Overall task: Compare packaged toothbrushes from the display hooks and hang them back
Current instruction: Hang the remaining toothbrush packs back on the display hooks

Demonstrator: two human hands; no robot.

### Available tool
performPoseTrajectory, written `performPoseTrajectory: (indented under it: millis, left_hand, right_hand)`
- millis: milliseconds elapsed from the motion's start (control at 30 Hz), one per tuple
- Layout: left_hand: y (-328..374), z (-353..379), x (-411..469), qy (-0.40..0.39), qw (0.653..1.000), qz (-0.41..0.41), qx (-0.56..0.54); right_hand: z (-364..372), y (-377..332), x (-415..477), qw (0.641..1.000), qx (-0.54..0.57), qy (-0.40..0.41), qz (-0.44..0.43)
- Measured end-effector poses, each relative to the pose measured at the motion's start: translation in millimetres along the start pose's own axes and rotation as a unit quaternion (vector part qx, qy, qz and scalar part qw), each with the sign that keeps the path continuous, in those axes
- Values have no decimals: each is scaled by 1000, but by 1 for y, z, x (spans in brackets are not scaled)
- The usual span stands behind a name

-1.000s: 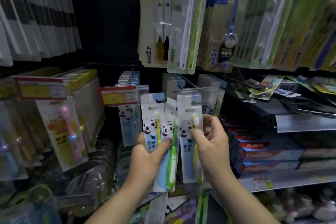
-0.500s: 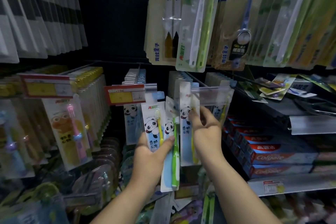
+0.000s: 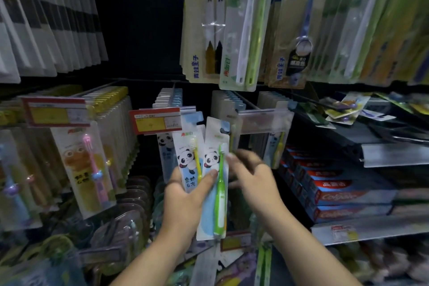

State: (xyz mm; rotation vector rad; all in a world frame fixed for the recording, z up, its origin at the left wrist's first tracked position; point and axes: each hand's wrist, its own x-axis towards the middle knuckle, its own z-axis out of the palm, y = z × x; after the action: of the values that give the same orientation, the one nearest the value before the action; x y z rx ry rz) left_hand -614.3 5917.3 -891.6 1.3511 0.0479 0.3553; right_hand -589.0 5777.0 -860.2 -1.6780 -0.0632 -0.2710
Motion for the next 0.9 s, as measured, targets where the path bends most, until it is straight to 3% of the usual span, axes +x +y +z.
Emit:
performPoseTrajectory:
  millis: [67, 233, 367, 533, 900]
  left_hand:
    - [0, 3, -4, -36, 999, -3, 2]
    - [6, 9, -15, -99, 995, 4, 3]
    - [11, 9, -17, -92, 996, -20, -3]
    - [11, 3, -15, -67, 997, 10, 39]
    - [7, 9, -14, -60, 998, 0, 19]
  right_hand:
    - [-4, -2, -11, 997, 48, -63, 18]
    - [-26, -2, -20, 996, 73, -37, -18]
    - [-42, 0, -22, 997, 32, 4, -69]
    - [-48, -4, -27, 988, -2, 22, -152]
    - [-28, -13, -15, 974, -11, 67, -216]
